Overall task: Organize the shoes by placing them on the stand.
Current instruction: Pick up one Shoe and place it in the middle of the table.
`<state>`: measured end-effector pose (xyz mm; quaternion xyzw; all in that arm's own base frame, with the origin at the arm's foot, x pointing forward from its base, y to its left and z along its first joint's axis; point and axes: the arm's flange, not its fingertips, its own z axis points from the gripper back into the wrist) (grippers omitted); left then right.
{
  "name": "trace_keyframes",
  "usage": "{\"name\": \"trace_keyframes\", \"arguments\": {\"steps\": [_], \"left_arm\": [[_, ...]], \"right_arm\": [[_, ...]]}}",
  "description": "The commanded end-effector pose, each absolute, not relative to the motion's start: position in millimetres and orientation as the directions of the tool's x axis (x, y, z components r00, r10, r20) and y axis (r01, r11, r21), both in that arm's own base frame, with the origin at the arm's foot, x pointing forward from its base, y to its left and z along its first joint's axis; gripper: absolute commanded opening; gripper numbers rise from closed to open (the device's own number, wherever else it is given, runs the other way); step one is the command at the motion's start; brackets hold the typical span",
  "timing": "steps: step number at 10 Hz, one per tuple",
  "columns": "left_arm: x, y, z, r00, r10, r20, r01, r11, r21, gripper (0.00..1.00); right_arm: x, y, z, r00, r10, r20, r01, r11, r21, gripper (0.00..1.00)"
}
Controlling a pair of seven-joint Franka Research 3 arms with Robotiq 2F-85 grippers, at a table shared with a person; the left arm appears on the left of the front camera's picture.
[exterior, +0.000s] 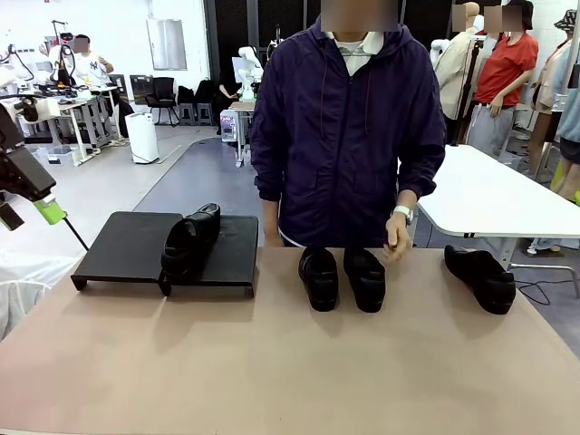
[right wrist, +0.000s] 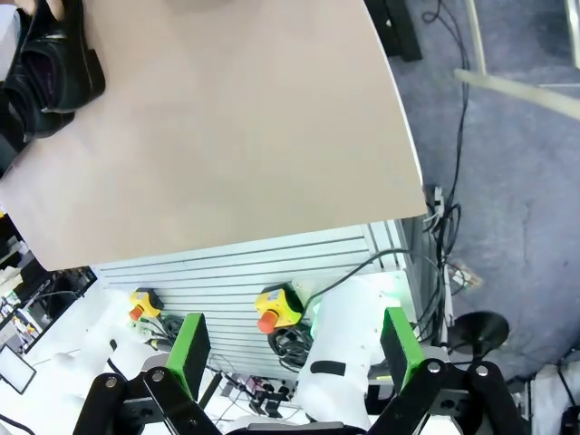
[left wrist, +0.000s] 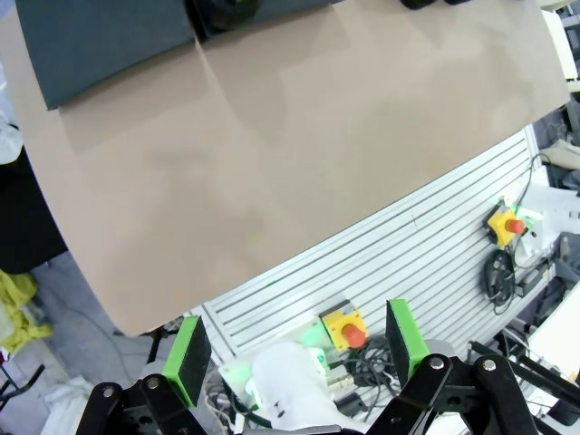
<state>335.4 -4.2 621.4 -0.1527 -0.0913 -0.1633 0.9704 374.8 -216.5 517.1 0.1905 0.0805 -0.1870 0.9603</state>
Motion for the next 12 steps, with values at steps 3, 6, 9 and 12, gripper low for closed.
{"name": "trace_keyframes", "arguments": {"steps": [3, 6, 9, 12], "left_arm": [[334.5, -5.7, 622.8, 0.931, -0.277, 0.236, 0.339, 0.897, -0.284, 1.00], [334.5, -5.7, 622.8, 0.931, -0.277, 0.236, 0.339, 0.897, -0.284, 1.00], [334.5, -5.7, 622.8, 0.931, -0.277, 0.236, 0.339, 0.897, -0.284, 1.00], [334.5, -5.7, 622.8, 0.931, -0.277, 0.236, 0.339, 0.897, -0.284, 1.00]], "right_arm": [[395.4, -202.5, 514.3, 0.919, -0.342, -0.197, 0.388, 0.870, 0.303, 1.00], [441.4, -162.3, 505.1, 0.939, -0.304, -0.161, 0.337, 0.908, 0.250, 1.00], [494.2, -100.4, 478.5, 0.960, -0.245, -0.135, 0.260, 0.959, 0.112, 1.00], [529.9, -54.8, 454.3, 0.968, -0.198, -0.153, 0.201, 0.980, 0.006, 1.00]]}}
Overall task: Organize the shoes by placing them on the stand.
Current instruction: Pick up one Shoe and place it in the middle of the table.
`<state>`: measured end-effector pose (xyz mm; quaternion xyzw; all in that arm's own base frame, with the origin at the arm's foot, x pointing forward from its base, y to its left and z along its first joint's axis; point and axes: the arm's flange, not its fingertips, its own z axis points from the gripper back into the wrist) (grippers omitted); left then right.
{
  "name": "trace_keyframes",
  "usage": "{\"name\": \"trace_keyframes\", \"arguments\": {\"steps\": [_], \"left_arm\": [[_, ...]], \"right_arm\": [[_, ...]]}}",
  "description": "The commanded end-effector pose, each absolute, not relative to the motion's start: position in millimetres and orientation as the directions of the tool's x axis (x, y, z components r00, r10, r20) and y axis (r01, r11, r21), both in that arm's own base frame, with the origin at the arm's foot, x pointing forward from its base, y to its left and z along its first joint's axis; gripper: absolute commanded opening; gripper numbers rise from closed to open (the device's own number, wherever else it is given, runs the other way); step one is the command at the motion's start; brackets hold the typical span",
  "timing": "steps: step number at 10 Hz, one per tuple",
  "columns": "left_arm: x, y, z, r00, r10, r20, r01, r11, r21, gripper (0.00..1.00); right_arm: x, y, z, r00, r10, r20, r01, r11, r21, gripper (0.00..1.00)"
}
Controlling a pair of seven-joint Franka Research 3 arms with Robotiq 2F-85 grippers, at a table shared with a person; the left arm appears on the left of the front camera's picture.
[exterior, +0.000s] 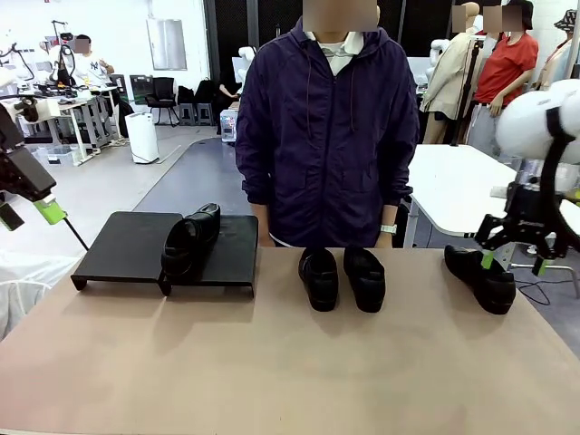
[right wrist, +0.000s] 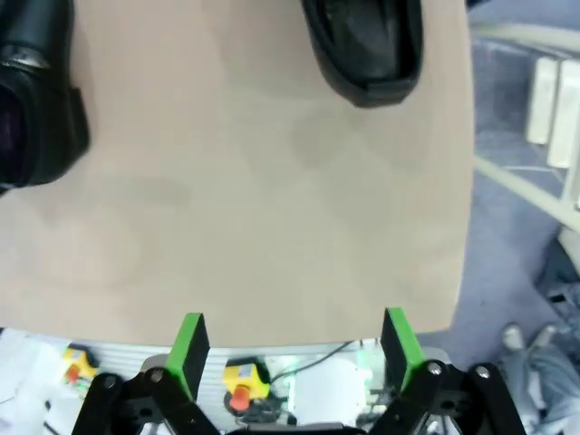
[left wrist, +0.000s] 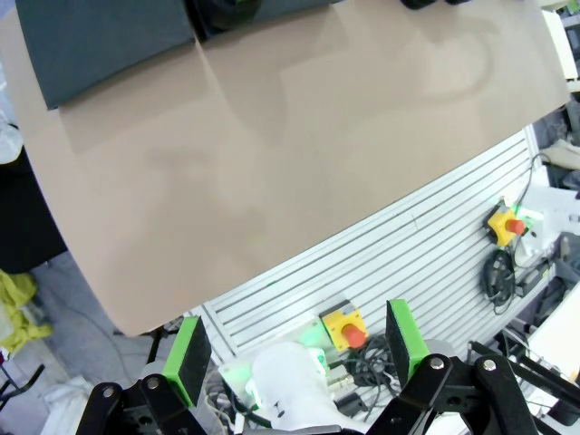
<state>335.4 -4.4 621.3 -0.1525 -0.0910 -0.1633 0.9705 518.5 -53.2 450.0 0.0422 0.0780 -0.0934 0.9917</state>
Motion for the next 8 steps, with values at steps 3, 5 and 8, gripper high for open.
{"name": "trace_keyframes", "arguments": {"steps": [3, 5, 8], "left_arm": [[334.5, -5.7, 622.8, 0.931, -0.277, 0.236, 0.339, 0.897, -0.284, 1.00], [334.5, -5.7, 622.8, 0.931, -0.277, 0.236, 0.339, 0.897, -0.284, 1.00], [334.5, -5.7, 622.8, 0.931, -0.277, 0.236, 0.339, 0.897, -0.284, 1.00]], "right_arm": [[551.9, -34.8, 441.4, 0.973, -0.214, -0.084, 0.208, 0.976, -0.068, 1.00], [573.7, -36.2, 424.4, 0.971, -0.240, 0.006, 0.240, 0.970, -0.048, 1.00], [592.0, -48.5, 400.5, 0.972, -0.195, 0.131, 0.197, 0.980, -0.008, 1.00]]}}
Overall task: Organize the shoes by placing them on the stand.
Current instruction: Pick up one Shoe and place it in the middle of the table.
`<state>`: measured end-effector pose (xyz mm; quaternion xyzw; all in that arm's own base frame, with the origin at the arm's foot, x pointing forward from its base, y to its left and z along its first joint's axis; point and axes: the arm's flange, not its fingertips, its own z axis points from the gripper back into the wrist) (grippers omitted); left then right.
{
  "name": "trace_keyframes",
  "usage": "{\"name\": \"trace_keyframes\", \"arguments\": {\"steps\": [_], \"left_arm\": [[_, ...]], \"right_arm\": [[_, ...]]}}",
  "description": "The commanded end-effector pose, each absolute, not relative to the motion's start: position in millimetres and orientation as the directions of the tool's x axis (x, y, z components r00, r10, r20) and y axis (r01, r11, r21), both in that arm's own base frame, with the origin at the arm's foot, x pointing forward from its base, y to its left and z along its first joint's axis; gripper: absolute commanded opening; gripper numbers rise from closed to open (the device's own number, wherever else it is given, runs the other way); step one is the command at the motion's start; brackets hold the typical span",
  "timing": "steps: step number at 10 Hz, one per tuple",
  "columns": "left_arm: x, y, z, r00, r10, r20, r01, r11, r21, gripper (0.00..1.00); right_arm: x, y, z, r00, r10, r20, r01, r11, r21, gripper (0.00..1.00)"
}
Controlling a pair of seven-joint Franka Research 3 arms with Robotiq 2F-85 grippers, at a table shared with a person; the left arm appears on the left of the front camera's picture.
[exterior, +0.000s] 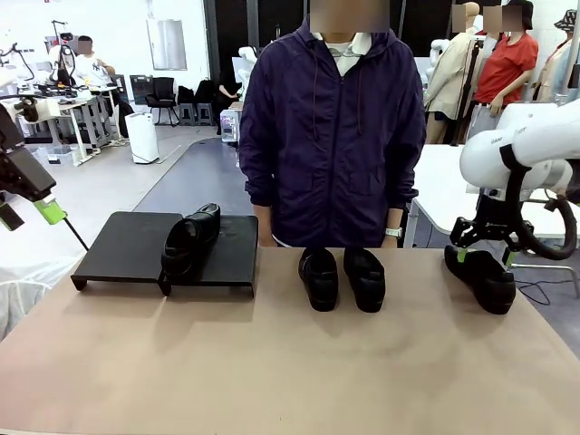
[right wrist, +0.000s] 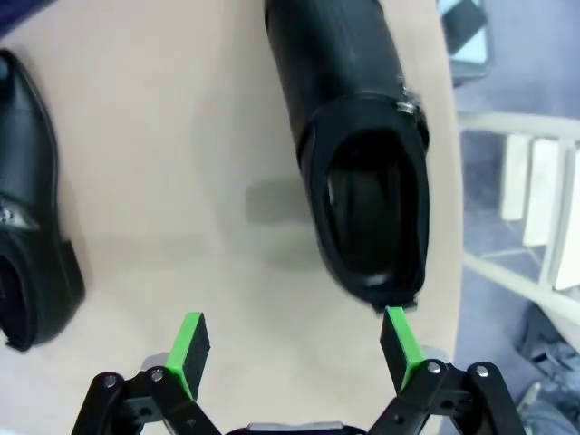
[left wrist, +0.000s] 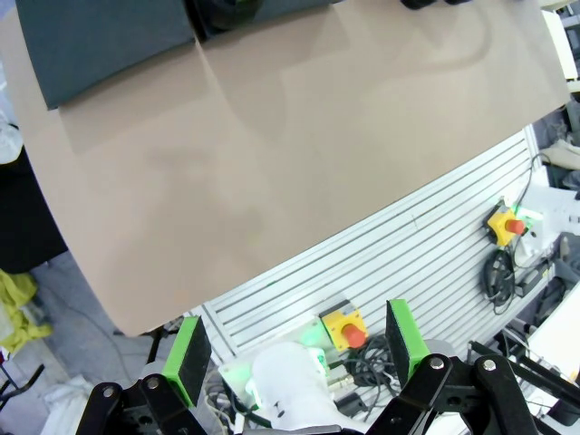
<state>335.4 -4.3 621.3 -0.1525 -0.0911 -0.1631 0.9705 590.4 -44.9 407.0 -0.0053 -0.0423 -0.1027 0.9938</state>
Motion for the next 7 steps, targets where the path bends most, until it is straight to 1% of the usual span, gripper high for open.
{"name": "trace_keyframes", "arguments": {"steps": [1, 2, 3, 4, 6, 7], "left_arm": [[334.5, -5.7, 622.8, 0.931, -0.277, 0.236, 0.339, 0.897, -0.284, 1.00], [334.5, -5.7, 622.8, 0.931, -0.277, 0.236, 0.339, 0.897, -0.284, 1.00], [334.5, -5.7, 622.8, 0.931, -0.277, 0.236, 0.339, 0.897, -0.284, 1.00], [334.5, -5.7, 622.8, 0.931, -0.277, 0.236, 0.339, 0.897, -0.284, 1.00], [334.5, -5.7, 622.8, 0.931, -0.277, 0.236, 0.339, 0.897, -0.284, 1.00], [334.5, -5.7, 622.8, 0.931, -0.277, 0.236, 0.339, 0.897, -0.284, 1.00]], "right_arm": [[596.6, -52.4, 394.7, 0.976, -0.168, 0.140, 0.169, 0.986, 0.002, 1.00], [598.9, -51.7, 393.1, 0.977, -0.157, 0.143, 0.155, 0.988, 0.024, 1.00], [596.4, -47.7, 399.3, 0.973, -0.199, 0.114, 0.200, 0.980, 0.000, 1.00], [596.4, -47.7, 399.3, 0.973, -0.199, 0.114, 0.200, 0.980, 0.000, 1.00], [611.2, -51.5, 384.8, 0.977, -0.165, 0.134, 0.167, 0.986, -0.004, 1.00], [621.3, -57.6, 380.2, 0.977, -0.143, 0.160, 0.141, 0.990, 0.022, 1.00]]}}
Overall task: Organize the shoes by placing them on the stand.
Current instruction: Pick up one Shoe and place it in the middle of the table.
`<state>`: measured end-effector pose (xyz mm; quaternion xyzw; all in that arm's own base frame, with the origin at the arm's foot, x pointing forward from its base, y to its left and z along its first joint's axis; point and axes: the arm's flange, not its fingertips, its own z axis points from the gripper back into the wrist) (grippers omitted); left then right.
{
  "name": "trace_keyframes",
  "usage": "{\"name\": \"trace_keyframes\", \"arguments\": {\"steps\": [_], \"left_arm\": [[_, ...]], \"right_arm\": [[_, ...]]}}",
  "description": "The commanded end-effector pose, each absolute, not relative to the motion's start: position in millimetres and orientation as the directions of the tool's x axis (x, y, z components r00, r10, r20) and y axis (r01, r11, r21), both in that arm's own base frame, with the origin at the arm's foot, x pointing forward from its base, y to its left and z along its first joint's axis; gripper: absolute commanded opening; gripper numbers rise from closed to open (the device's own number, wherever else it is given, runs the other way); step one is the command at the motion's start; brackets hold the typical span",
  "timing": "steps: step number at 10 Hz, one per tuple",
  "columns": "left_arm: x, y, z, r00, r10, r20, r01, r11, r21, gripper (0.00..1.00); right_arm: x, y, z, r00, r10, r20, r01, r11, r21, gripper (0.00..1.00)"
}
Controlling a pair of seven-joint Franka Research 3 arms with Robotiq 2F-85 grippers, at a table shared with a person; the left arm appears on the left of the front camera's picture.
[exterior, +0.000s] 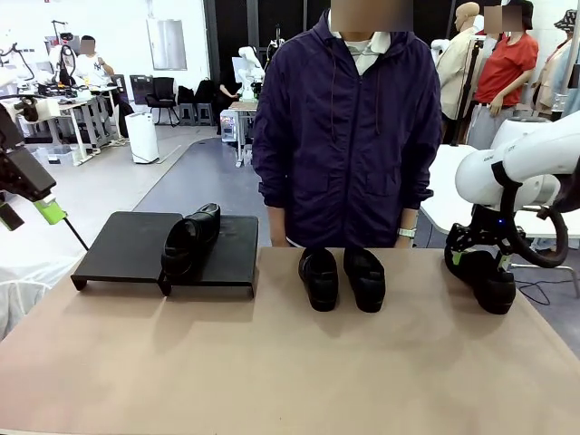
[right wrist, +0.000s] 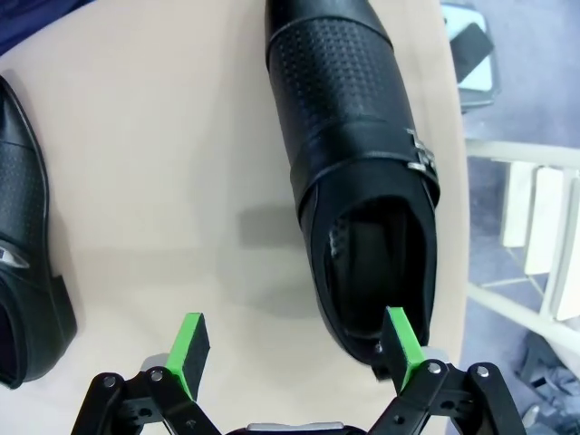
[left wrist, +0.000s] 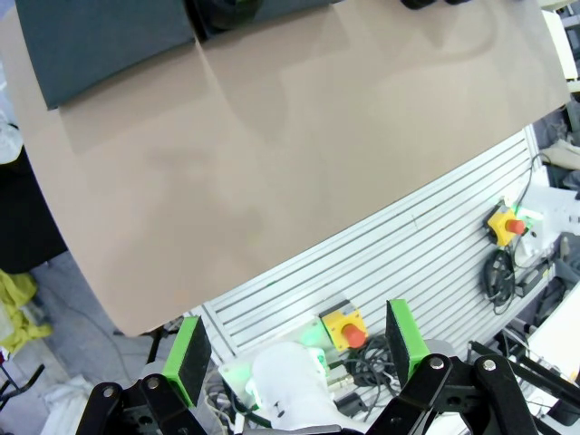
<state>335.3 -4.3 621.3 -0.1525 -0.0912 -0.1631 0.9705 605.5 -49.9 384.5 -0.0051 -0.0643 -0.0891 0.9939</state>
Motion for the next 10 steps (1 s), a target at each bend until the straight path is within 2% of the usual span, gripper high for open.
{"name": "trace_keyframes", "arguments": {"steps": [1, 5, 7, 8, 9, 10], "left_arm": [[334.5, -5.7, 622.8, 0.931, -0.277, 0.236, 0.339, 0.897, -0.284, 1.00], [334.5, -5.7, 622.8, 0.931, -0.277, 0.236, 0.339, 0.897, -0.284, 1.00], [334.5, -5.7, 622.8, 0.931, -0.277, 0.236, 0.339, 0.897, -0.284, 1.00], [334.5, -5.7, 622.8, 0.931, -0.277, 0.236, 0.339, 0.897, -0.284, 1.00], [334.5, -5.7, 622.8, 0.931, -0.277, 0.236, 0.339, 0.897, -0.284, 1.00], [334.5, -5.7, 622.8, 0.931, -0.277, 0.236, 0.339, 0.897, -0.284, 1.00]], "right_arm": [[629.1, -62.0, 376.8, 0.979, -0.131, 0.155, 0.128, 0.991, 0.026, 1.00], [643.8, -68.5, 359.0, 0.990, -0.096, 0.104, 0.094, 0.995, 0.026, 1.00], [643.9, -69.5, 358.1, 0.988, -0.092, 0.121, 0.089, 0.996, 0.030, 1.00], [643.1, -68.7, 358.9, 0.990, -0.092, 0.106, 0.089, 0.996, 0.032, 0.40], [643.0, -69.1, 358.0, 0.991, -0.094, 0.096, 0.092, 0.995, 0.028, 0.00], [642.5, -68.9, 356.6, 0.992, -0.092, 0.086, 0.091, 0.996, 0.023, 0.00]]}}
